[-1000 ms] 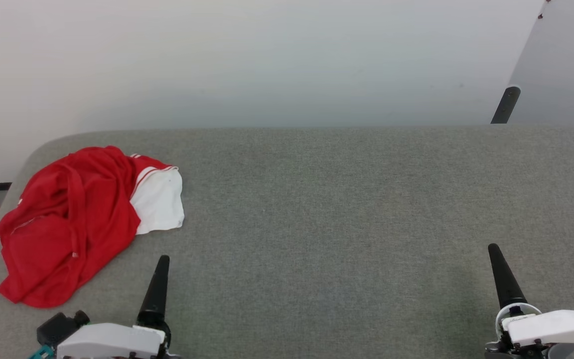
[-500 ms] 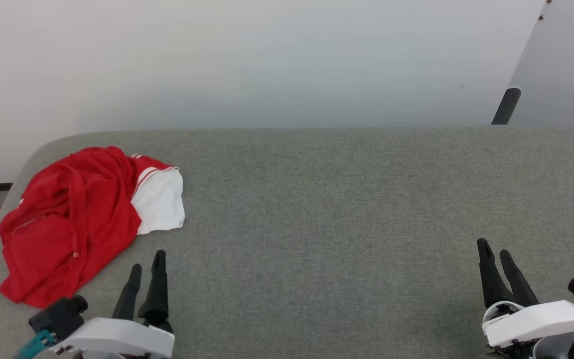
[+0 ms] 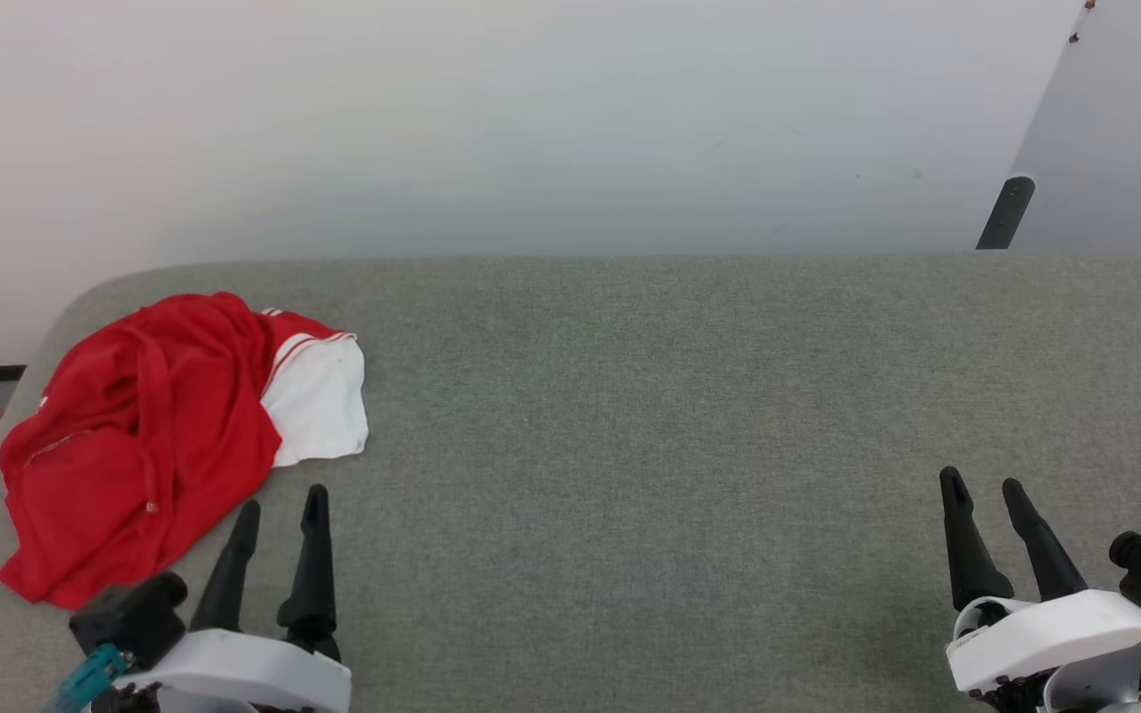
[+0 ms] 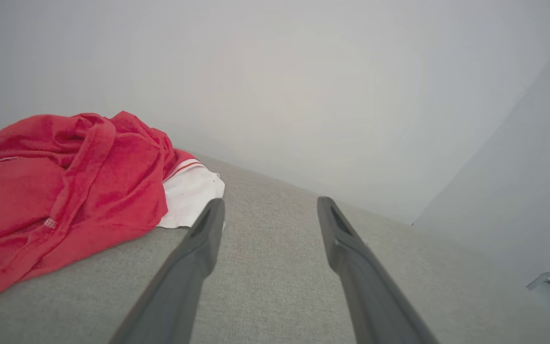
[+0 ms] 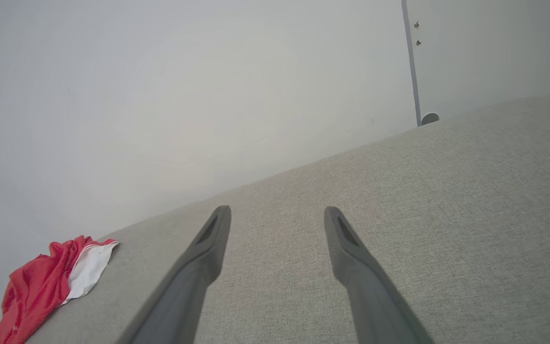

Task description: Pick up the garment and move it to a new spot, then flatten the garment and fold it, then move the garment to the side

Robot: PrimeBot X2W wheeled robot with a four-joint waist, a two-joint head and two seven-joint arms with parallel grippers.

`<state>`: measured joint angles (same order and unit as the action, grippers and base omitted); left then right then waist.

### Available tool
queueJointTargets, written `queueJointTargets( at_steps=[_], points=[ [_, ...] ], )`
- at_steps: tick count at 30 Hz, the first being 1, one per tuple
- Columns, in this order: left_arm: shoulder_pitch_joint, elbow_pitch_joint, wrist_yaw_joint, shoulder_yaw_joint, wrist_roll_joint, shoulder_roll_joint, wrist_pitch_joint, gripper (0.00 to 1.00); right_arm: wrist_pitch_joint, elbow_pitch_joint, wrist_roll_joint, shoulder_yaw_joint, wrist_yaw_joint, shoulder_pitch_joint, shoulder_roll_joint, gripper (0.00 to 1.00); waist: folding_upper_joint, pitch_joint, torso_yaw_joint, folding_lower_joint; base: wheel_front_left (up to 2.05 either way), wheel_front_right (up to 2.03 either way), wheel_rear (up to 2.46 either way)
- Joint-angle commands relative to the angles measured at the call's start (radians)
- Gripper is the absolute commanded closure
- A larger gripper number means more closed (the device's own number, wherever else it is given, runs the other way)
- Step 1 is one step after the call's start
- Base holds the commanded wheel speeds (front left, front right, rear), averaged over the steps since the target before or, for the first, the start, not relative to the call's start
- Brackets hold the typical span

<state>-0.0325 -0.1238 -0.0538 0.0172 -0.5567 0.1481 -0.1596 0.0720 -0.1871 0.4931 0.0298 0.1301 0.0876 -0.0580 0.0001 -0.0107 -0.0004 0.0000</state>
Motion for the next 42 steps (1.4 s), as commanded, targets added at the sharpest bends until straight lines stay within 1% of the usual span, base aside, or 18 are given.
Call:
queueJointTargets(
  at_steps=[1,9,17,30,42],
  points=[
    [-0.002,0.014,-0.007,-0.005,0.038,0.004,-0.009,0.0,0.011,0.012,-0.037,0.005,0.001,0.017,0.0,0.0,-0.0001,0.0,0.0,0.0,0.0,0.0,0.0],
    [0.004,0.039,-0.024,-0.019,0.145,-0.005,-0.028,0.0,0.022,0.024,-0.14,0.008,0.001,0.016,0.003,0.0,-0.0001,-0.001,-0.001,0.0,0.0,0.0,0.0],
    [0.007,0.051,-0.04,-0.023,0.243,-0.002,-0.046,0.0,0.033,0.033,-0.221,0.01,0.001,0.018,0.005,0.0,-0.0001,-0.002,-0.002,0.0,0.0,0.0,0.0],
    [0.011,0.049,-0.061,-0.026,0.344,-0.006,-0.073,0.0,0.053,0.045,-0.339,0.008,0.001,0.02,0.007,0.0,-0.0001,-0.004,-0.005,0.0,0.0,0.0,0.0],
    [0.014,0.04,-0.071,-0.026,0.428,-0.006,-0.095,0.0,0.07,0.054,-0.435,0.011,0.001,0.02,0.008,0.0,-0.0001,-0.006,-0.011,0.0,0.0,0.0,0.0]
  ],
)
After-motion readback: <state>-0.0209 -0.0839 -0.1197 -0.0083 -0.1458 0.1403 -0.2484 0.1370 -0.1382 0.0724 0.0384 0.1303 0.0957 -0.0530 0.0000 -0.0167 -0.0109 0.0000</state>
